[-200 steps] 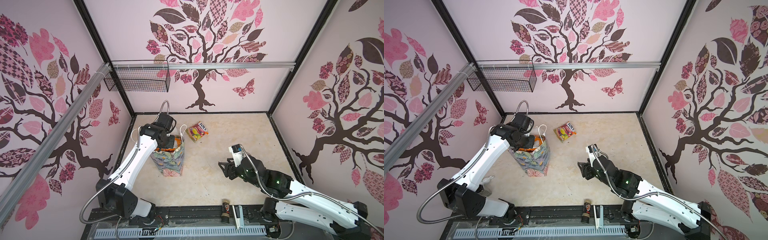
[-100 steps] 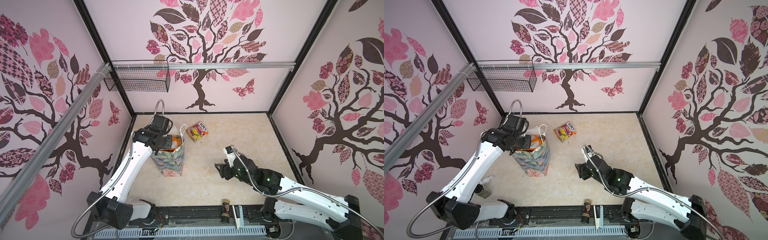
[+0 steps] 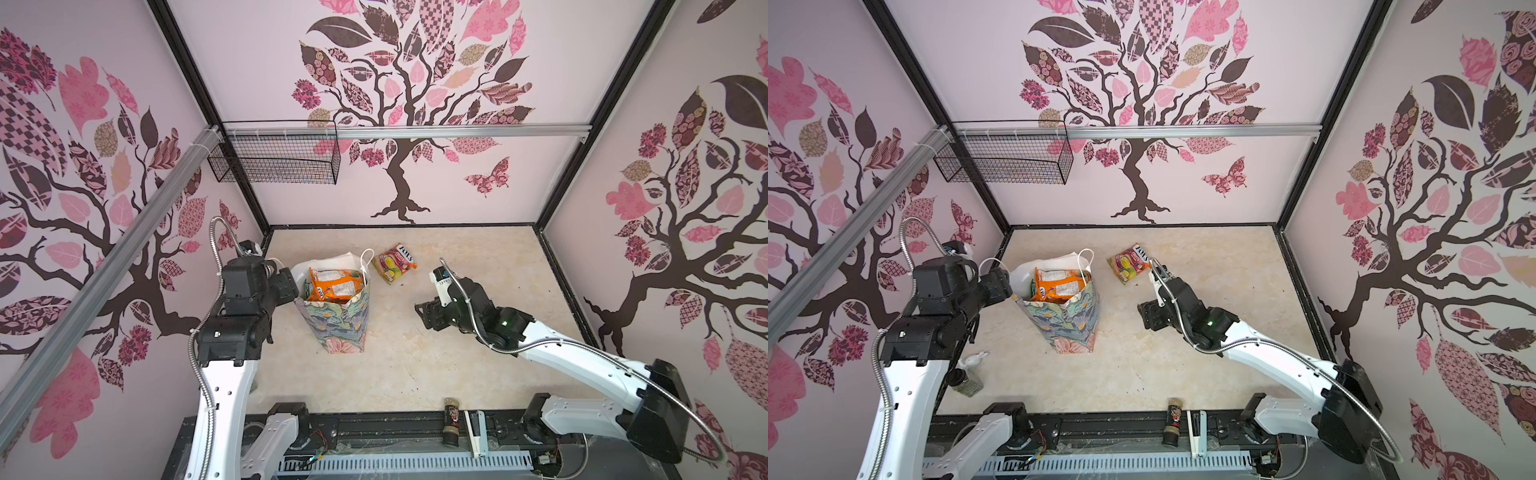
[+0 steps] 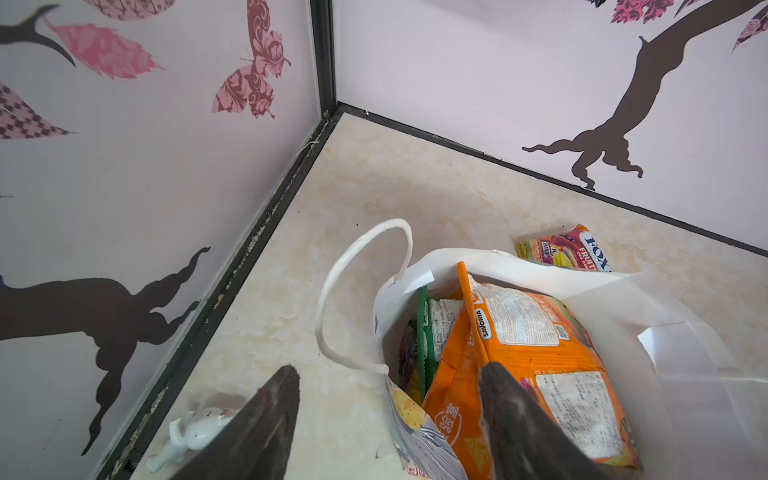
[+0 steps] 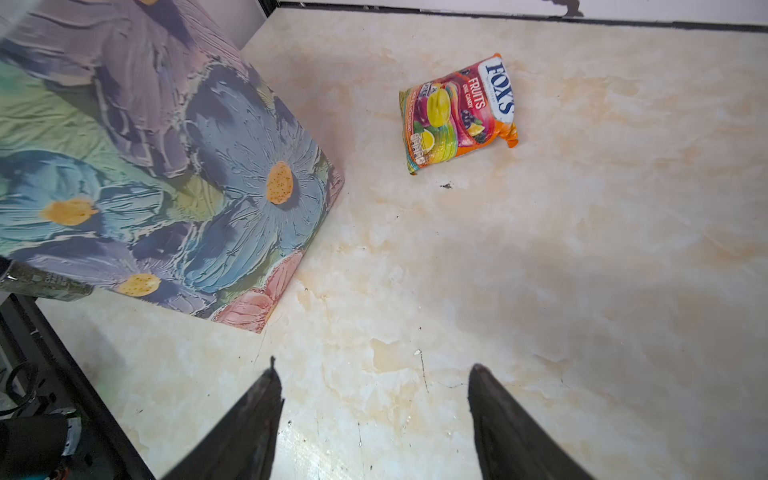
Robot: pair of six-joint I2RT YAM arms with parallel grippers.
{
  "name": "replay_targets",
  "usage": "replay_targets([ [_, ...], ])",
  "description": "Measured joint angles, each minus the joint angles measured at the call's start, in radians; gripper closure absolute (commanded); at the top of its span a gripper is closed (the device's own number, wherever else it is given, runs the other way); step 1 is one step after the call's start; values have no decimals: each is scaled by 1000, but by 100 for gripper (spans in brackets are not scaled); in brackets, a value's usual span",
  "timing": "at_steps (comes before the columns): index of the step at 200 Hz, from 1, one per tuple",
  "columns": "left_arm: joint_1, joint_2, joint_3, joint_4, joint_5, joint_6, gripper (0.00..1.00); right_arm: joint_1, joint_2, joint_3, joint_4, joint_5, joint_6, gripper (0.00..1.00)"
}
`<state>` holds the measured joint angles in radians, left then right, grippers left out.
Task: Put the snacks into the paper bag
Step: 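Move the right gripper onto the pink Fox's candy bag and close on it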
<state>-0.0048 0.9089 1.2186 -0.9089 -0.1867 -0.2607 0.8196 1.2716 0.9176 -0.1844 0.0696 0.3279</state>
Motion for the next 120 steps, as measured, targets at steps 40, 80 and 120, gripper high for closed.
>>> replay_targets([
  [40, 0, 43, -95, 57, 15, -8, 27, -55, 182, 41, 64, -85, -16, 27],
  [80, 3, 21, -145, 101, 12, -12, 26, -241, 301, 57, 184, -225, 37, 27],
  [120, 24, 7, -152, 122, 12, -13, 26, -285, 470, 101, 341, -340, 137, 27],
])
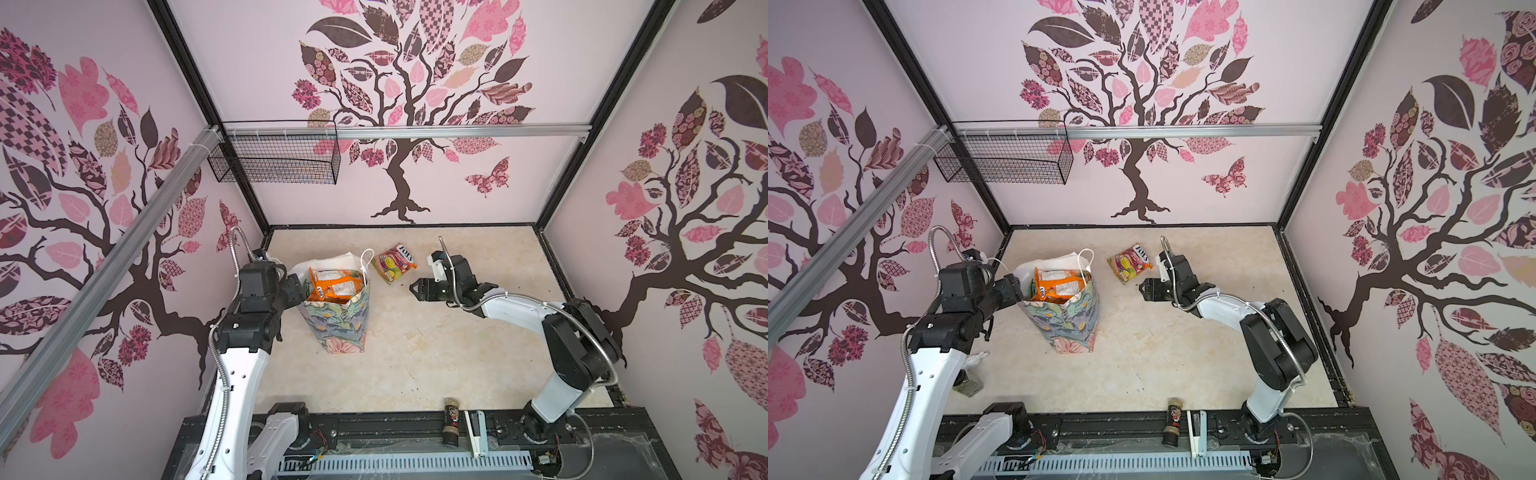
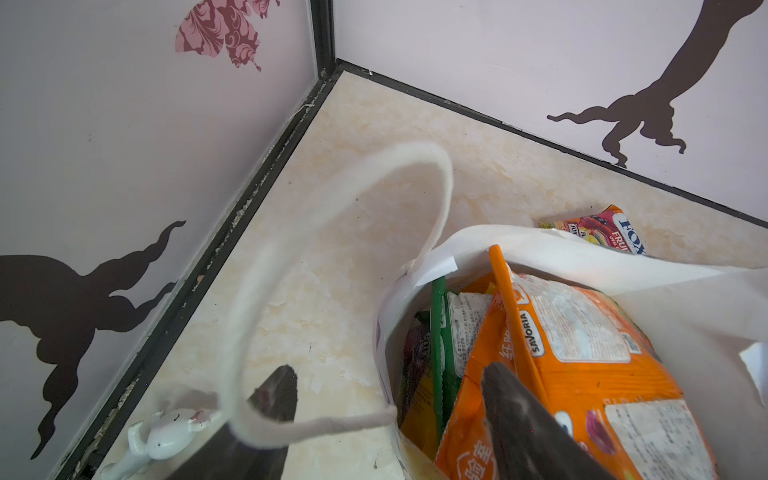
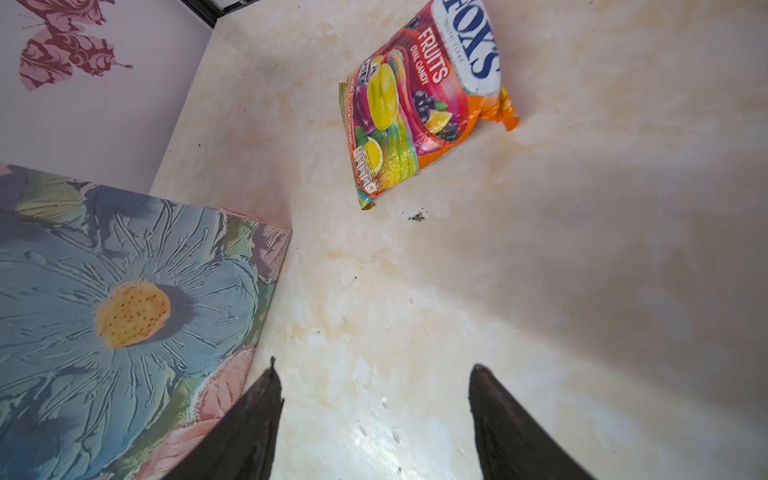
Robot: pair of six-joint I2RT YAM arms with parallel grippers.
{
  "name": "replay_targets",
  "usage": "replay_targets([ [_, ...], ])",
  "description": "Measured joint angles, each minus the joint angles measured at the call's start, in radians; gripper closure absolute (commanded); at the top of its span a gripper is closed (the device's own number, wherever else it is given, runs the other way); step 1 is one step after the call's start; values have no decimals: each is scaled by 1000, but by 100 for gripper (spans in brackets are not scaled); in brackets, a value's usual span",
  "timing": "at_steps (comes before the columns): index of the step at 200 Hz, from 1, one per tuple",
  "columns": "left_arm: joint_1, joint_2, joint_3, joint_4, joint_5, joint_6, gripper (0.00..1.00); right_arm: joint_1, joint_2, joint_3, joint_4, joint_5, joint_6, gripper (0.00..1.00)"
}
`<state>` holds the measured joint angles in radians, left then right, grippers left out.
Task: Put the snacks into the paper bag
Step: 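Move the right gripper onto the pink Fox's candy bag and close on it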
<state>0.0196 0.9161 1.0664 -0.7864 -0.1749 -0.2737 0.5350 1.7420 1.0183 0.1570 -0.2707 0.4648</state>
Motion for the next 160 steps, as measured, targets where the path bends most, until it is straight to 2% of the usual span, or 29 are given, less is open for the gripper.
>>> replay_targets([
  [49, 7, -3, -3, 3, 4, -11, 25, -15, 186, 92, 141, -57, 115, 25],
  [160, 7, -2, -3, 8, 35, -16, 25, -83, 330, 161, 276, -63, 232, 25],
])
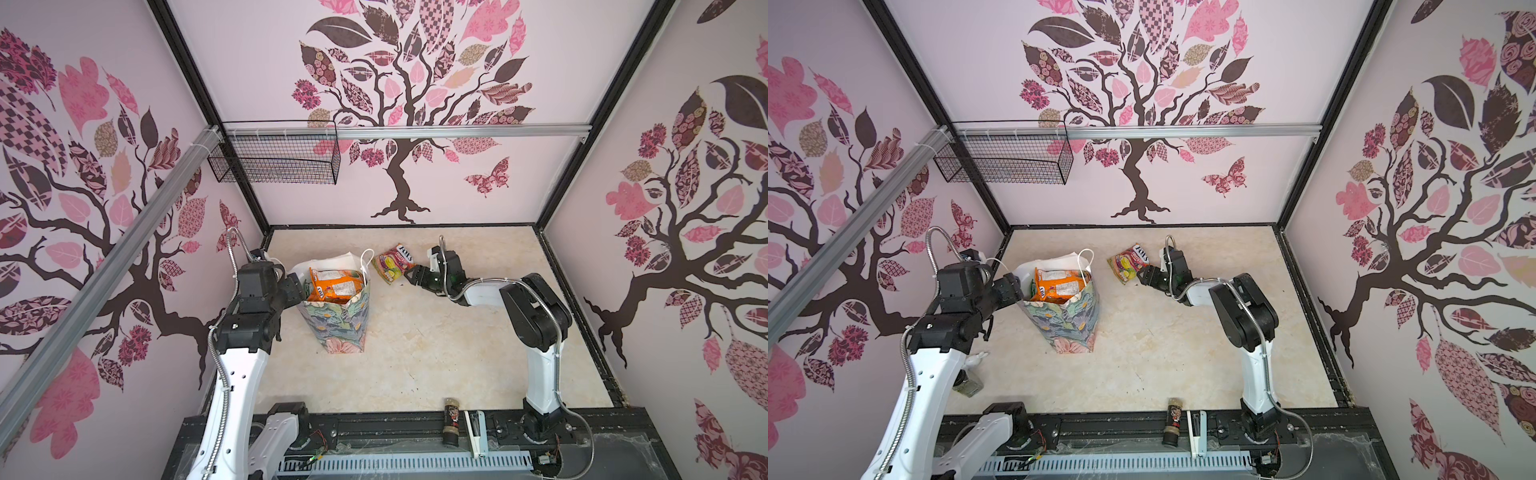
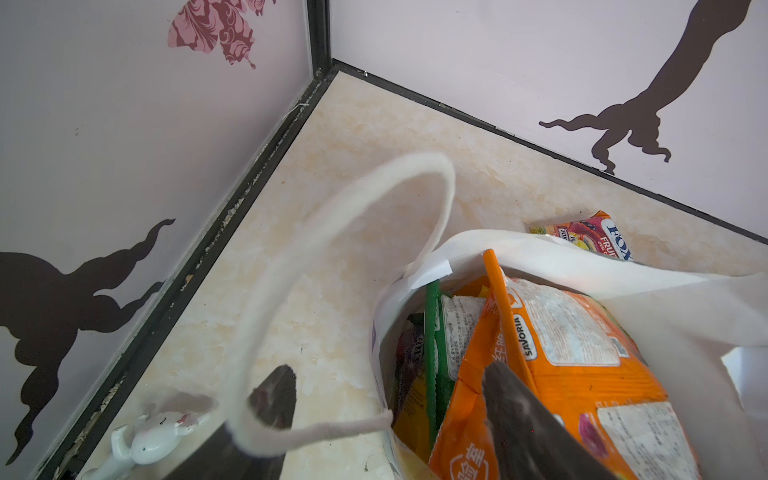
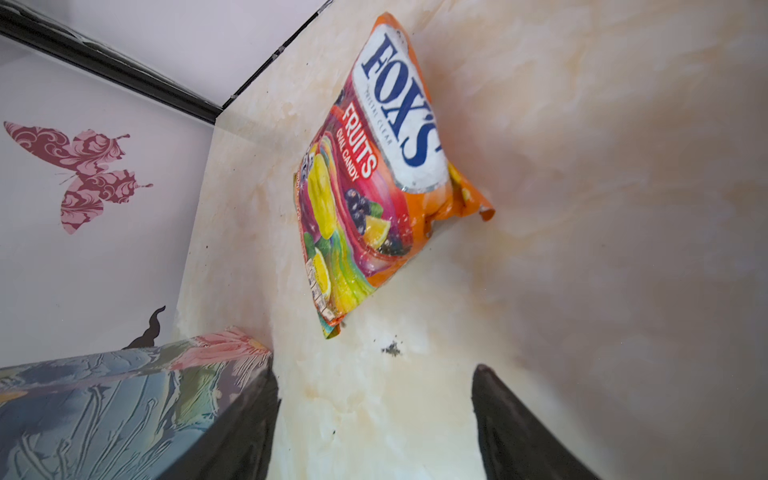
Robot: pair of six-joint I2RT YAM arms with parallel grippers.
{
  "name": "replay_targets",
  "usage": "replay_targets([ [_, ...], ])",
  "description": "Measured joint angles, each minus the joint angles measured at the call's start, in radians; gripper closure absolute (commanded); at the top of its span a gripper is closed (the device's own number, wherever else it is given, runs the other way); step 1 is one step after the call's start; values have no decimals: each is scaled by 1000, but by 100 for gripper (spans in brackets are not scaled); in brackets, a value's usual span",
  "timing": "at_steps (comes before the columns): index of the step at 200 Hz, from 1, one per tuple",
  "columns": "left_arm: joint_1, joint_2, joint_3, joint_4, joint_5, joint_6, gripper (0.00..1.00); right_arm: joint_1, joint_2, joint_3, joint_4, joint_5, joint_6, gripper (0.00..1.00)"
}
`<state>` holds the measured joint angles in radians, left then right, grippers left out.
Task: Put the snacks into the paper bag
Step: 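Move the right gripper onto the pink Fox's candy bag and close on it, then lift the pink Fox's candy bag with the right gripper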
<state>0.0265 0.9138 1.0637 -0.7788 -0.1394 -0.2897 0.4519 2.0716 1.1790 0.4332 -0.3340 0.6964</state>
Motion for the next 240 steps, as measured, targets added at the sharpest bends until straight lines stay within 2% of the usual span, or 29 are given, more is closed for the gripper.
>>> replay_targets([
  [161, 0, -8, 0, 1, 36, -1, 24, -2, 179, 150, 108, 59, 195, 32],
  [240, 0, -8, 0, 0, 32, 6, 24, -2, 257, 219, 140, 93, 253, 63],
])
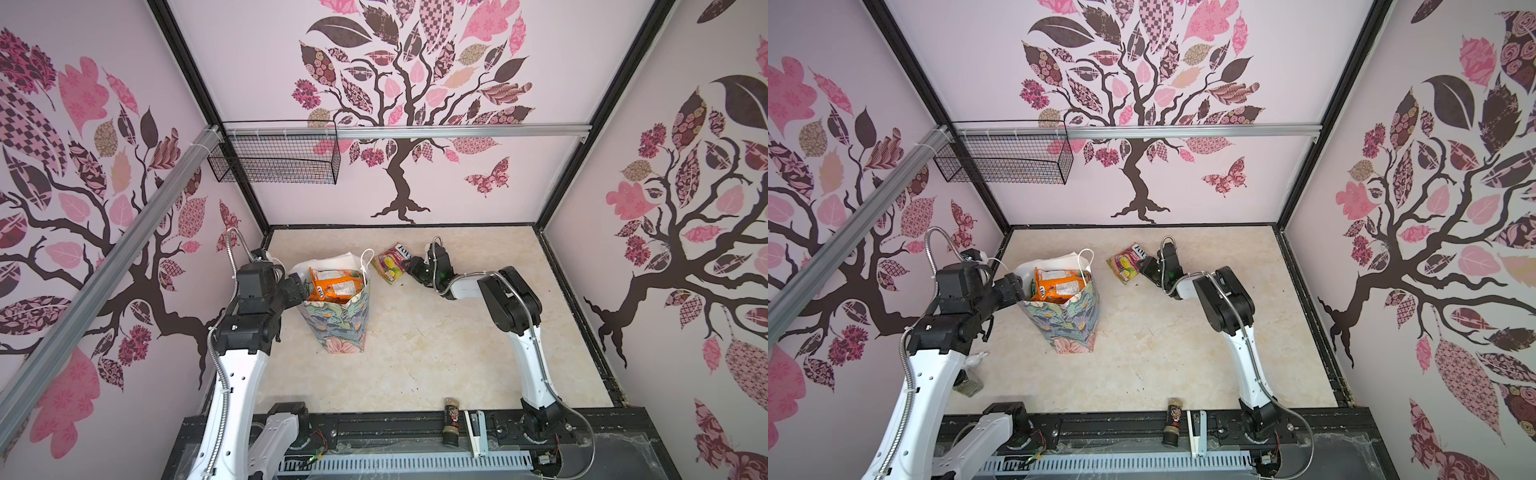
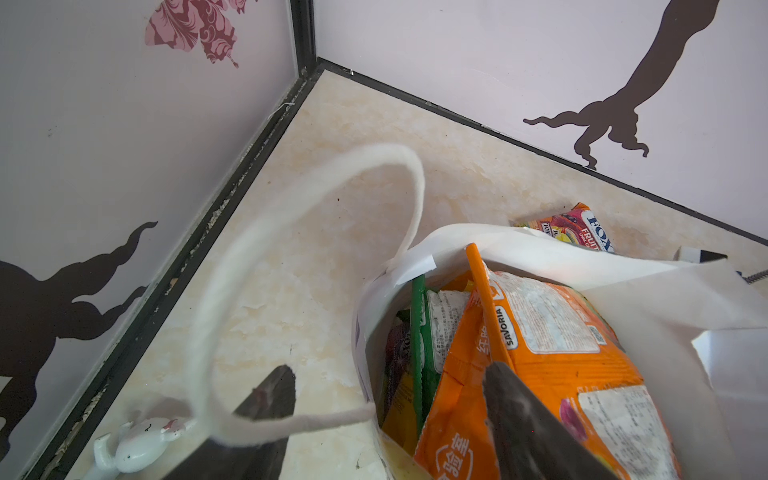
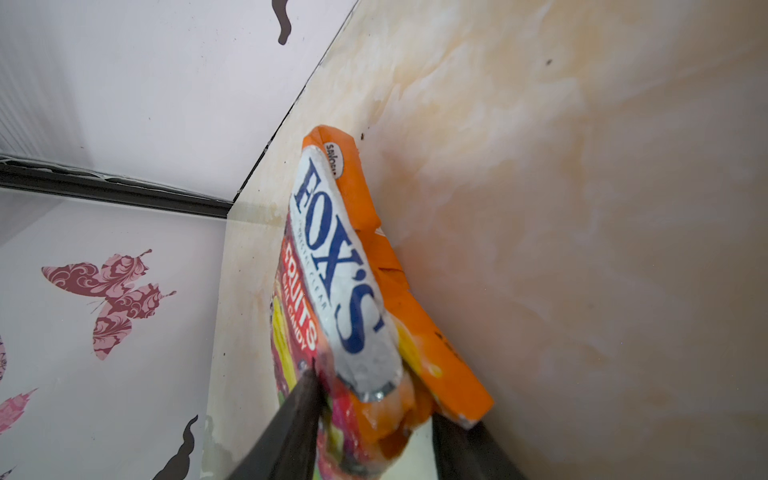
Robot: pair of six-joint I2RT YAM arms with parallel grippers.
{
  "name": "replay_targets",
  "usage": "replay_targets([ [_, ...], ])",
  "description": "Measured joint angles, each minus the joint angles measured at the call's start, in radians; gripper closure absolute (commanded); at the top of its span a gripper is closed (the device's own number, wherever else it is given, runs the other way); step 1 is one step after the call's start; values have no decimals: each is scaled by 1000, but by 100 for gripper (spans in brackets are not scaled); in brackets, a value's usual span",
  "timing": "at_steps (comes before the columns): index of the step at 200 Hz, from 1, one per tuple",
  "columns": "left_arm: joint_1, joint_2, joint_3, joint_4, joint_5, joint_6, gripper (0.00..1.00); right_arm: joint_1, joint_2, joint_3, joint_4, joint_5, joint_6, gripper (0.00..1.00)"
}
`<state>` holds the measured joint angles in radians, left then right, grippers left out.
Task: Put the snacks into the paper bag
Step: 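Lift the pink Fox's candy bag with the right gripper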
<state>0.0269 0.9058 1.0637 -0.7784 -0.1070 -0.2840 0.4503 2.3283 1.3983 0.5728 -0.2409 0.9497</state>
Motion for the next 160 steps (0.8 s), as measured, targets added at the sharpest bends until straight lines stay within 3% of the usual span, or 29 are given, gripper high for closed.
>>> replay_targets([
  [19, 0, 0, 0, 0, 0, 0, 24, 0, 4, 0, 0, 5, 11, 80],
  [92, 0, 0, -6, 0, -6, 0, 24, -2, 3, -8, 14, 14, 11, 100],
  [160, 0, -3, -13, 8, -13, 0, 24, -6, -24, -95, 82, 18, 6, 100],
])
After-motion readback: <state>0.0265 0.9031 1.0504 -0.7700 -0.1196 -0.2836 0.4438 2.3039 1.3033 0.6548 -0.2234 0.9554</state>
